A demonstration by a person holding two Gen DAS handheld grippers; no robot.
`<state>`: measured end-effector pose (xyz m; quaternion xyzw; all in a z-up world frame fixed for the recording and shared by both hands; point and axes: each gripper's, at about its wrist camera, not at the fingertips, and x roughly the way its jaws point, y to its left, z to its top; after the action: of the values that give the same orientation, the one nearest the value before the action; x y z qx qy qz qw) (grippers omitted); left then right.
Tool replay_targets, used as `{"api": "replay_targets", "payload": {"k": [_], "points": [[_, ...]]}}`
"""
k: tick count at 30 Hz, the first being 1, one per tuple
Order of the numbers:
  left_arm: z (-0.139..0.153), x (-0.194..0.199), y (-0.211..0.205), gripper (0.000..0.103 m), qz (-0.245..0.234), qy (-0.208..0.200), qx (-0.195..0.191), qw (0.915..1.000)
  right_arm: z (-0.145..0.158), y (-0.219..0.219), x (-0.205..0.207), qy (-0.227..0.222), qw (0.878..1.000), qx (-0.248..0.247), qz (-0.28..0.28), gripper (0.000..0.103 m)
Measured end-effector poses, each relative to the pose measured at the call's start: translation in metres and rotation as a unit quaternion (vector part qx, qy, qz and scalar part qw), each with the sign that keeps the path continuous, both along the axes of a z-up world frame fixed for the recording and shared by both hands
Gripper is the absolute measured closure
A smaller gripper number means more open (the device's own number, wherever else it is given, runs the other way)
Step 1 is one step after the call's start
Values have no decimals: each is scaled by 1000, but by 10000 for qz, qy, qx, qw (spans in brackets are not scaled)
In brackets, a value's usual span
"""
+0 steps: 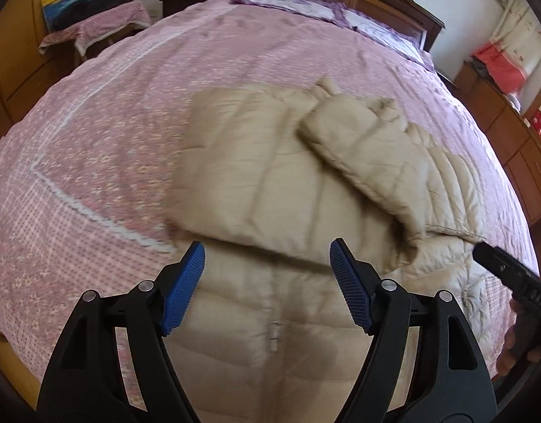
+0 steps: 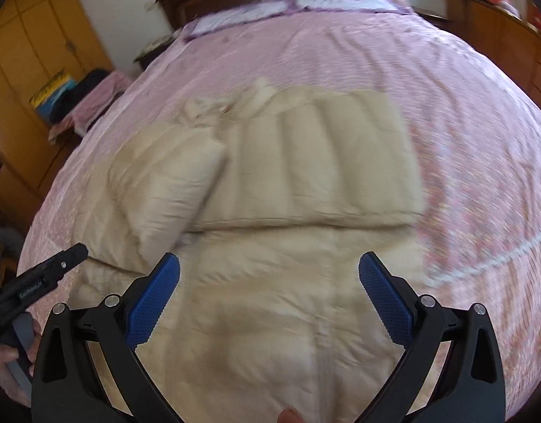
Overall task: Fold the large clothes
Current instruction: 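Grasp the jacket side with the right tool and fold it over the zipper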
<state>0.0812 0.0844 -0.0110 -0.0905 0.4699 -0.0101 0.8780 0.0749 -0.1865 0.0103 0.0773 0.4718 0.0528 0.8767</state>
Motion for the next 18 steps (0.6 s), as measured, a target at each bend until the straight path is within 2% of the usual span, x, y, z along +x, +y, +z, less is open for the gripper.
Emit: {"api": "replay_targets", "payload": {"k": [4, 9, 13, 18], "points": [[-5, -2, 15, 27, 118, 26, 191, 9997, 6, 38, 17, 50, 9991, -143, 391, 6], [-12, -5, 32, 27, 277, 83, 134, 9995, 11, 86, 36, 1, 9958, -218, 885, 6], [-18, -9, 40, 27, 363, 154, 148, 9991, 6, 115, 54, 122, 9935, -273, 1094, 6], [-22, -10, 45, 27, 507, 165, 163, 9984, 0, 137, 74, 98, 9899, -651, 1254, 6]]}}
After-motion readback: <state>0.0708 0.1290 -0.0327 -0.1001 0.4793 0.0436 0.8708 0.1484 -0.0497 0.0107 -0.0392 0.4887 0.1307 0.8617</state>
